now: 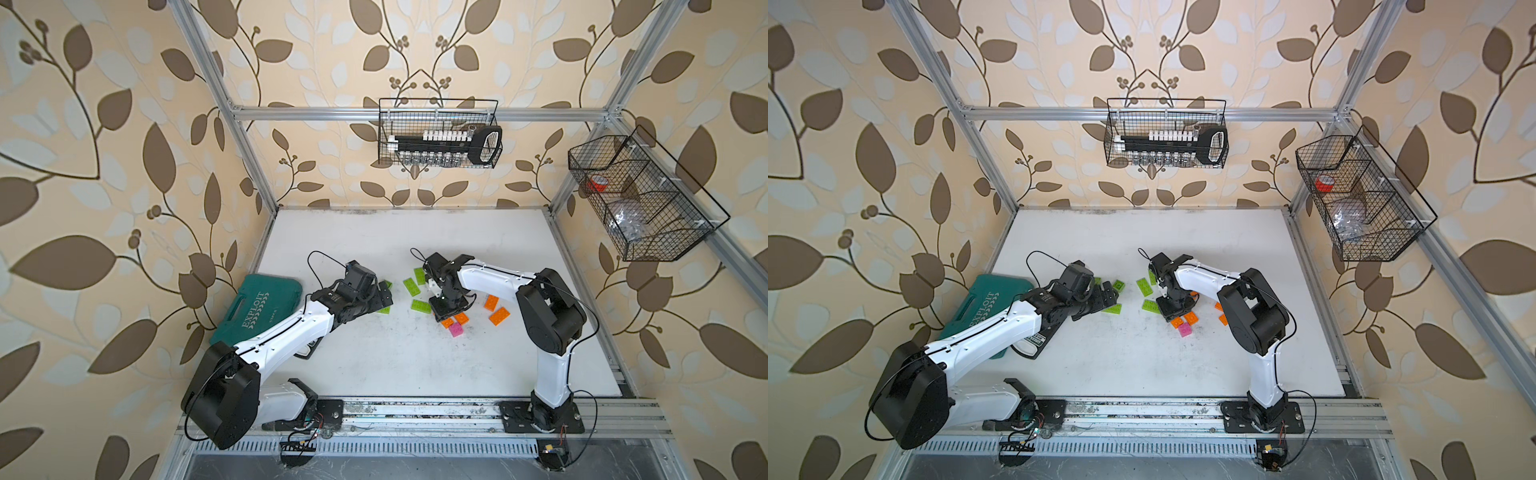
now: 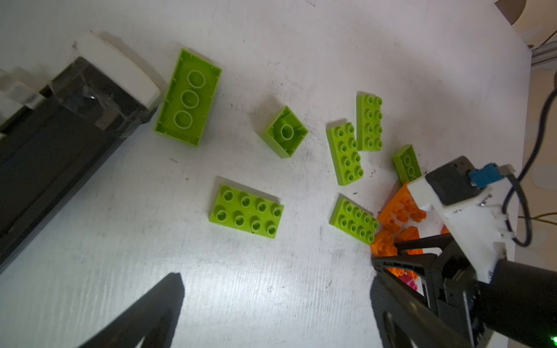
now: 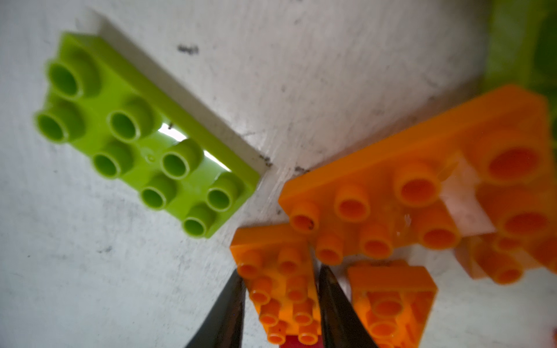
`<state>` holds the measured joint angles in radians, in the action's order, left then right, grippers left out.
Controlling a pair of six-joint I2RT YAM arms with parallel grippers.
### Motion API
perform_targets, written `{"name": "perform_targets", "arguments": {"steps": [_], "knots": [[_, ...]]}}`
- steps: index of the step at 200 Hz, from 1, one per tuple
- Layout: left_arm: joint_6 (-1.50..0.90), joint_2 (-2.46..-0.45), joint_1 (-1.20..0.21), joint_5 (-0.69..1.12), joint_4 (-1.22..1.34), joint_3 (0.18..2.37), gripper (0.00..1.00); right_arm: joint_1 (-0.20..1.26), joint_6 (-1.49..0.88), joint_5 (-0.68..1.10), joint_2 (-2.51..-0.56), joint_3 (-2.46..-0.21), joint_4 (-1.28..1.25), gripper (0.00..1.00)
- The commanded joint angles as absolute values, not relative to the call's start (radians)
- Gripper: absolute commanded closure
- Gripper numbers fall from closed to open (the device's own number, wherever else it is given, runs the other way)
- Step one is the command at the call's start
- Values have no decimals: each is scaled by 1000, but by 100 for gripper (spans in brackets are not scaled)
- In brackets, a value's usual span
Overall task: Assemble a small pinwheel with lego
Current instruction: Pick up the lego brick from the center of the board, then place the lego brick at the center of the board.
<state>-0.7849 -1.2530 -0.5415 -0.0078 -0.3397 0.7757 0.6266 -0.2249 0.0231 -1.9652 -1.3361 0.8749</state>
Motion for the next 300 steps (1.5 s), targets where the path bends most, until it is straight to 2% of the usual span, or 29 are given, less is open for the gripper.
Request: {"name": "perform_targets", "arguments": {"steps": [1, 32, 78, 158, 247, 300], "knots": [[-775, -1214, -528, -14, -361, 764, 1, 650, -225, -37, -2004, -1358, 905, 68], [-767, -1207, -528, -32, -399, 779, 1, 676, -269, -96, -2002, -1356, 926, 73], [-763, -1191, -527, -46, -437, 787, 1, 744, -406, -89, -1966, -1350, 922, 79], [-719, -1091, -528, -55, -474, 755, 1, 865, -664, -32, -1795, -1276, 917, 79], [-726, -1076, -527, -13, -430, 697, 1, 946, -797, -51, -1873, -1267, 899, 80], [-722, -1092, -528, -8, -426, 696, 1, 946, -804, -40, -1920, -1252, 896, 76]]}}
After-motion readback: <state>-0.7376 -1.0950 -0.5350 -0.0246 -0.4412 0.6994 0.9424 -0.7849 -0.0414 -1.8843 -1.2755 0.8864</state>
